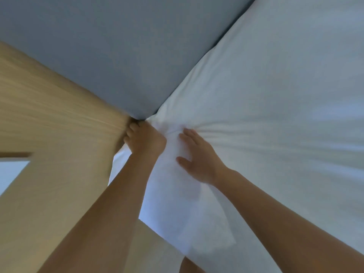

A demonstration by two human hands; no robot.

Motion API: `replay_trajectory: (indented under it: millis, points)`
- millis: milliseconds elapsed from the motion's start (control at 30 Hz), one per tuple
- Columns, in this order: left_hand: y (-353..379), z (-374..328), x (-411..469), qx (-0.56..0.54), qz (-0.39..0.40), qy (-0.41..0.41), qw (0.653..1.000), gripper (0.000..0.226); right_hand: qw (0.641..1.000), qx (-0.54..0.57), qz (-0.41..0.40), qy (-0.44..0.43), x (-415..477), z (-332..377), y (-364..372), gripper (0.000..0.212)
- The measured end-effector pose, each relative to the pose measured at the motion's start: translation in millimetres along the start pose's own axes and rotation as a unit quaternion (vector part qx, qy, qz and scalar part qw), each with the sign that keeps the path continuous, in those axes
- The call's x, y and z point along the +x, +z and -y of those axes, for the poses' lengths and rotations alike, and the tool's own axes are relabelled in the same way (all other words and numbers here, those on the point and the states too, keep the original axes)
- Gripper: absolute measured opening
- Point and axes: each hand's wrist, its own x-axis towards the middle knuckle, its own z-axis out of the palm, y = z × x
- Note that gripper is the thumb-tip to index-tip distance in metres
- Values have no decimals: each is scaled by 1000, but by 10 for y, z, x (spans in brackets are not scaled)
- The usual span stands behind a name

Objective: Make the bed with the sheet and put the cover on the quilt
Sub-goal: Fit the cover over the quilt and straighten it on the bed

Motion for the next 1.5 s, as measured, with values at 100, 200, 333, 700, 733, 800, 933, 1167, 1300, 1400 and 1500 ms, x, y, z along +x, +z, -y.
replay_trajectory:
  millis: [100,200,333,700,733,800,933,1167,1300,1400,1500]
  points:
    - [27,-138,36,-54,6,22,998,64,993,-39,-115,3,-108,-288,-64,65]
    - [58,-31,111,-91,-27,26,995,69,985,-115,-125,29,-235,-430,-138,67]
    - [185,-101,256,-29,-42,4,999,65,975,-195,-108,0,-452,-657,-66,66]
    - [1240,204,-1786,69,51,276,957,65,971,-220,-88,21,-1669,-806,505,59]
    - [1356,283,-1879,61,59,247,965,67,969,-231,-84,32,-1882,-851,556,58]
    - [1448,371,-1998,3,49,182,982,71,965,-236,-87,68,-2330,-950,641,57]
    - [1538,324,-2401,-201,73,-3,977,76,950,-225,-119,182,-3066,-1056,788,57]
    - [1978,385,-3527,-473,362,-305,743,103,937,-92,-139,308,-3866,-872,1171,62]
    - [1919,57,-3611,-621,389,-296,613,64,826,196,-300,435,-4166,-807,1040,27]
    - [1936,-47,-3689,-657,343,-296,603,39,551,473,-365,583,-4282,-881,1003,27]
    - [2042,114,-3787,-672,309,-265,618,37,389,594,-371,599,-4387,-1002,966,38]
